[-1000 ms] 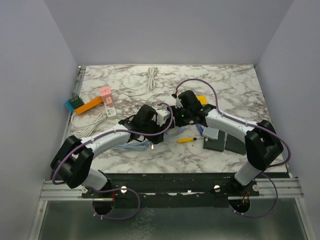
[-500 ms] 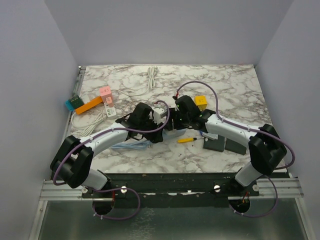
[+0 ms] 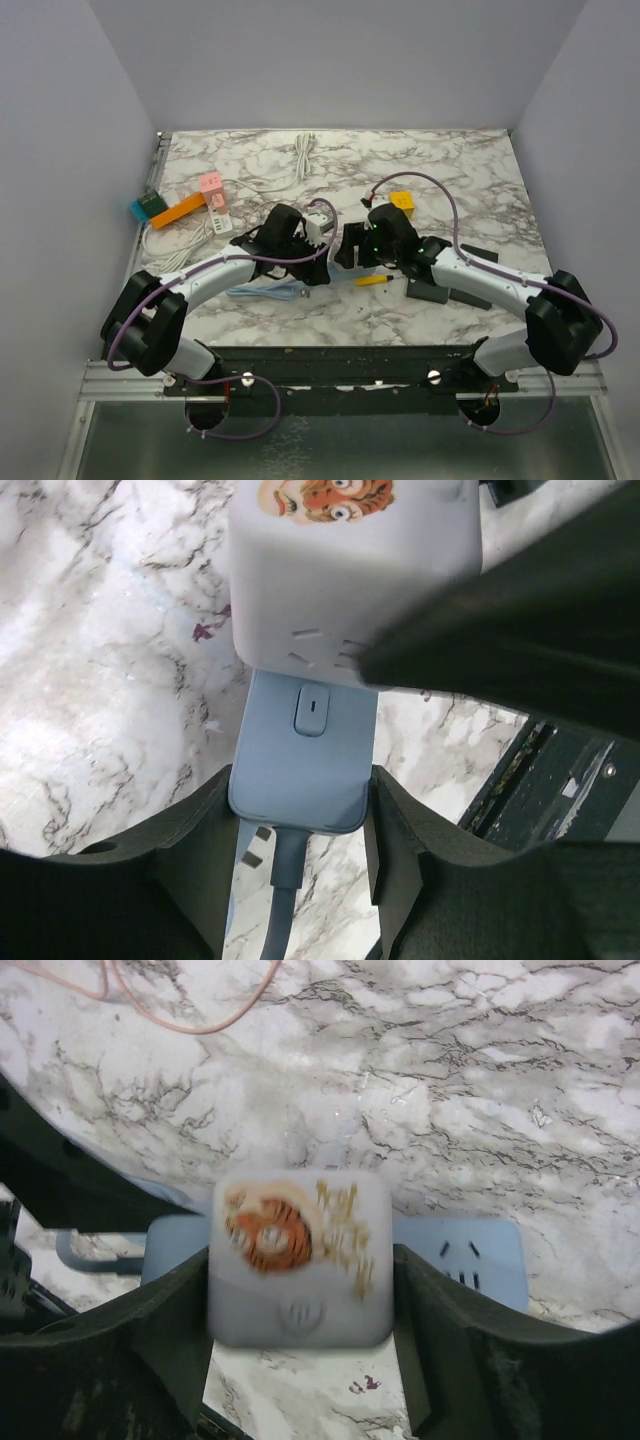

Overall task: Pull the plug off the socket
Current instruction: Remove the plug from the socket.

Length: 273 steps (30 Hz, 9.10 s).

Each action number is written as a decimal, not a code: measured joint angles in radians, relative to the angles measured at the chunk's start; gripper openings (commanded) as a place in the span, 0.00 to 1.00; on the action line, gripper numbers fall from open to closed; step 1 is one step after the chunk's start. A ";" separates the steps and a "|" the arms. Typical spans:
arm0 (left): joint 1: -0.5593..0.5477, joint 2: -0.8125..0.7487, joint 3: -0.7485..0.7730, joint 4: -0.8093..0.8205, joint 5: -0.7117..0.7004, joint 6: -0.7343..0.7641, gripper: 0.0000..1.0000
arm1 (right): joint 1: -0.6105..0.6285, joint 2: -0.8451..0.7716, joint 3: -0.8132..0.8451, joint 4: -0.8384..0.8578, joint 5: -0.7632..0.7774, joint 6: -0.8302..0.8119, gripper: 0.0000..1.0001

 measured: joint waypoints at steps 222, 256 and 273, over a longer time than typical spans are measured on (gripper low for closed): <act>0.006 0.112 0.029 0.036 0.009 -0.043 0.00 | 0.076 -0.006 -0.163 0.210 0.269 0.088 0.00; 0.006 0.144 0.033 -0.080 0.048 -0.028 0.00 | 0.341 0.058 -0.148 0.194 0.634 0.026 0.00; 0.026 0.144 0.034 -0.017 0.022 -0.043 0.00 | 0.179 0.042 -0.139 0.171 0.452 0.169 0.00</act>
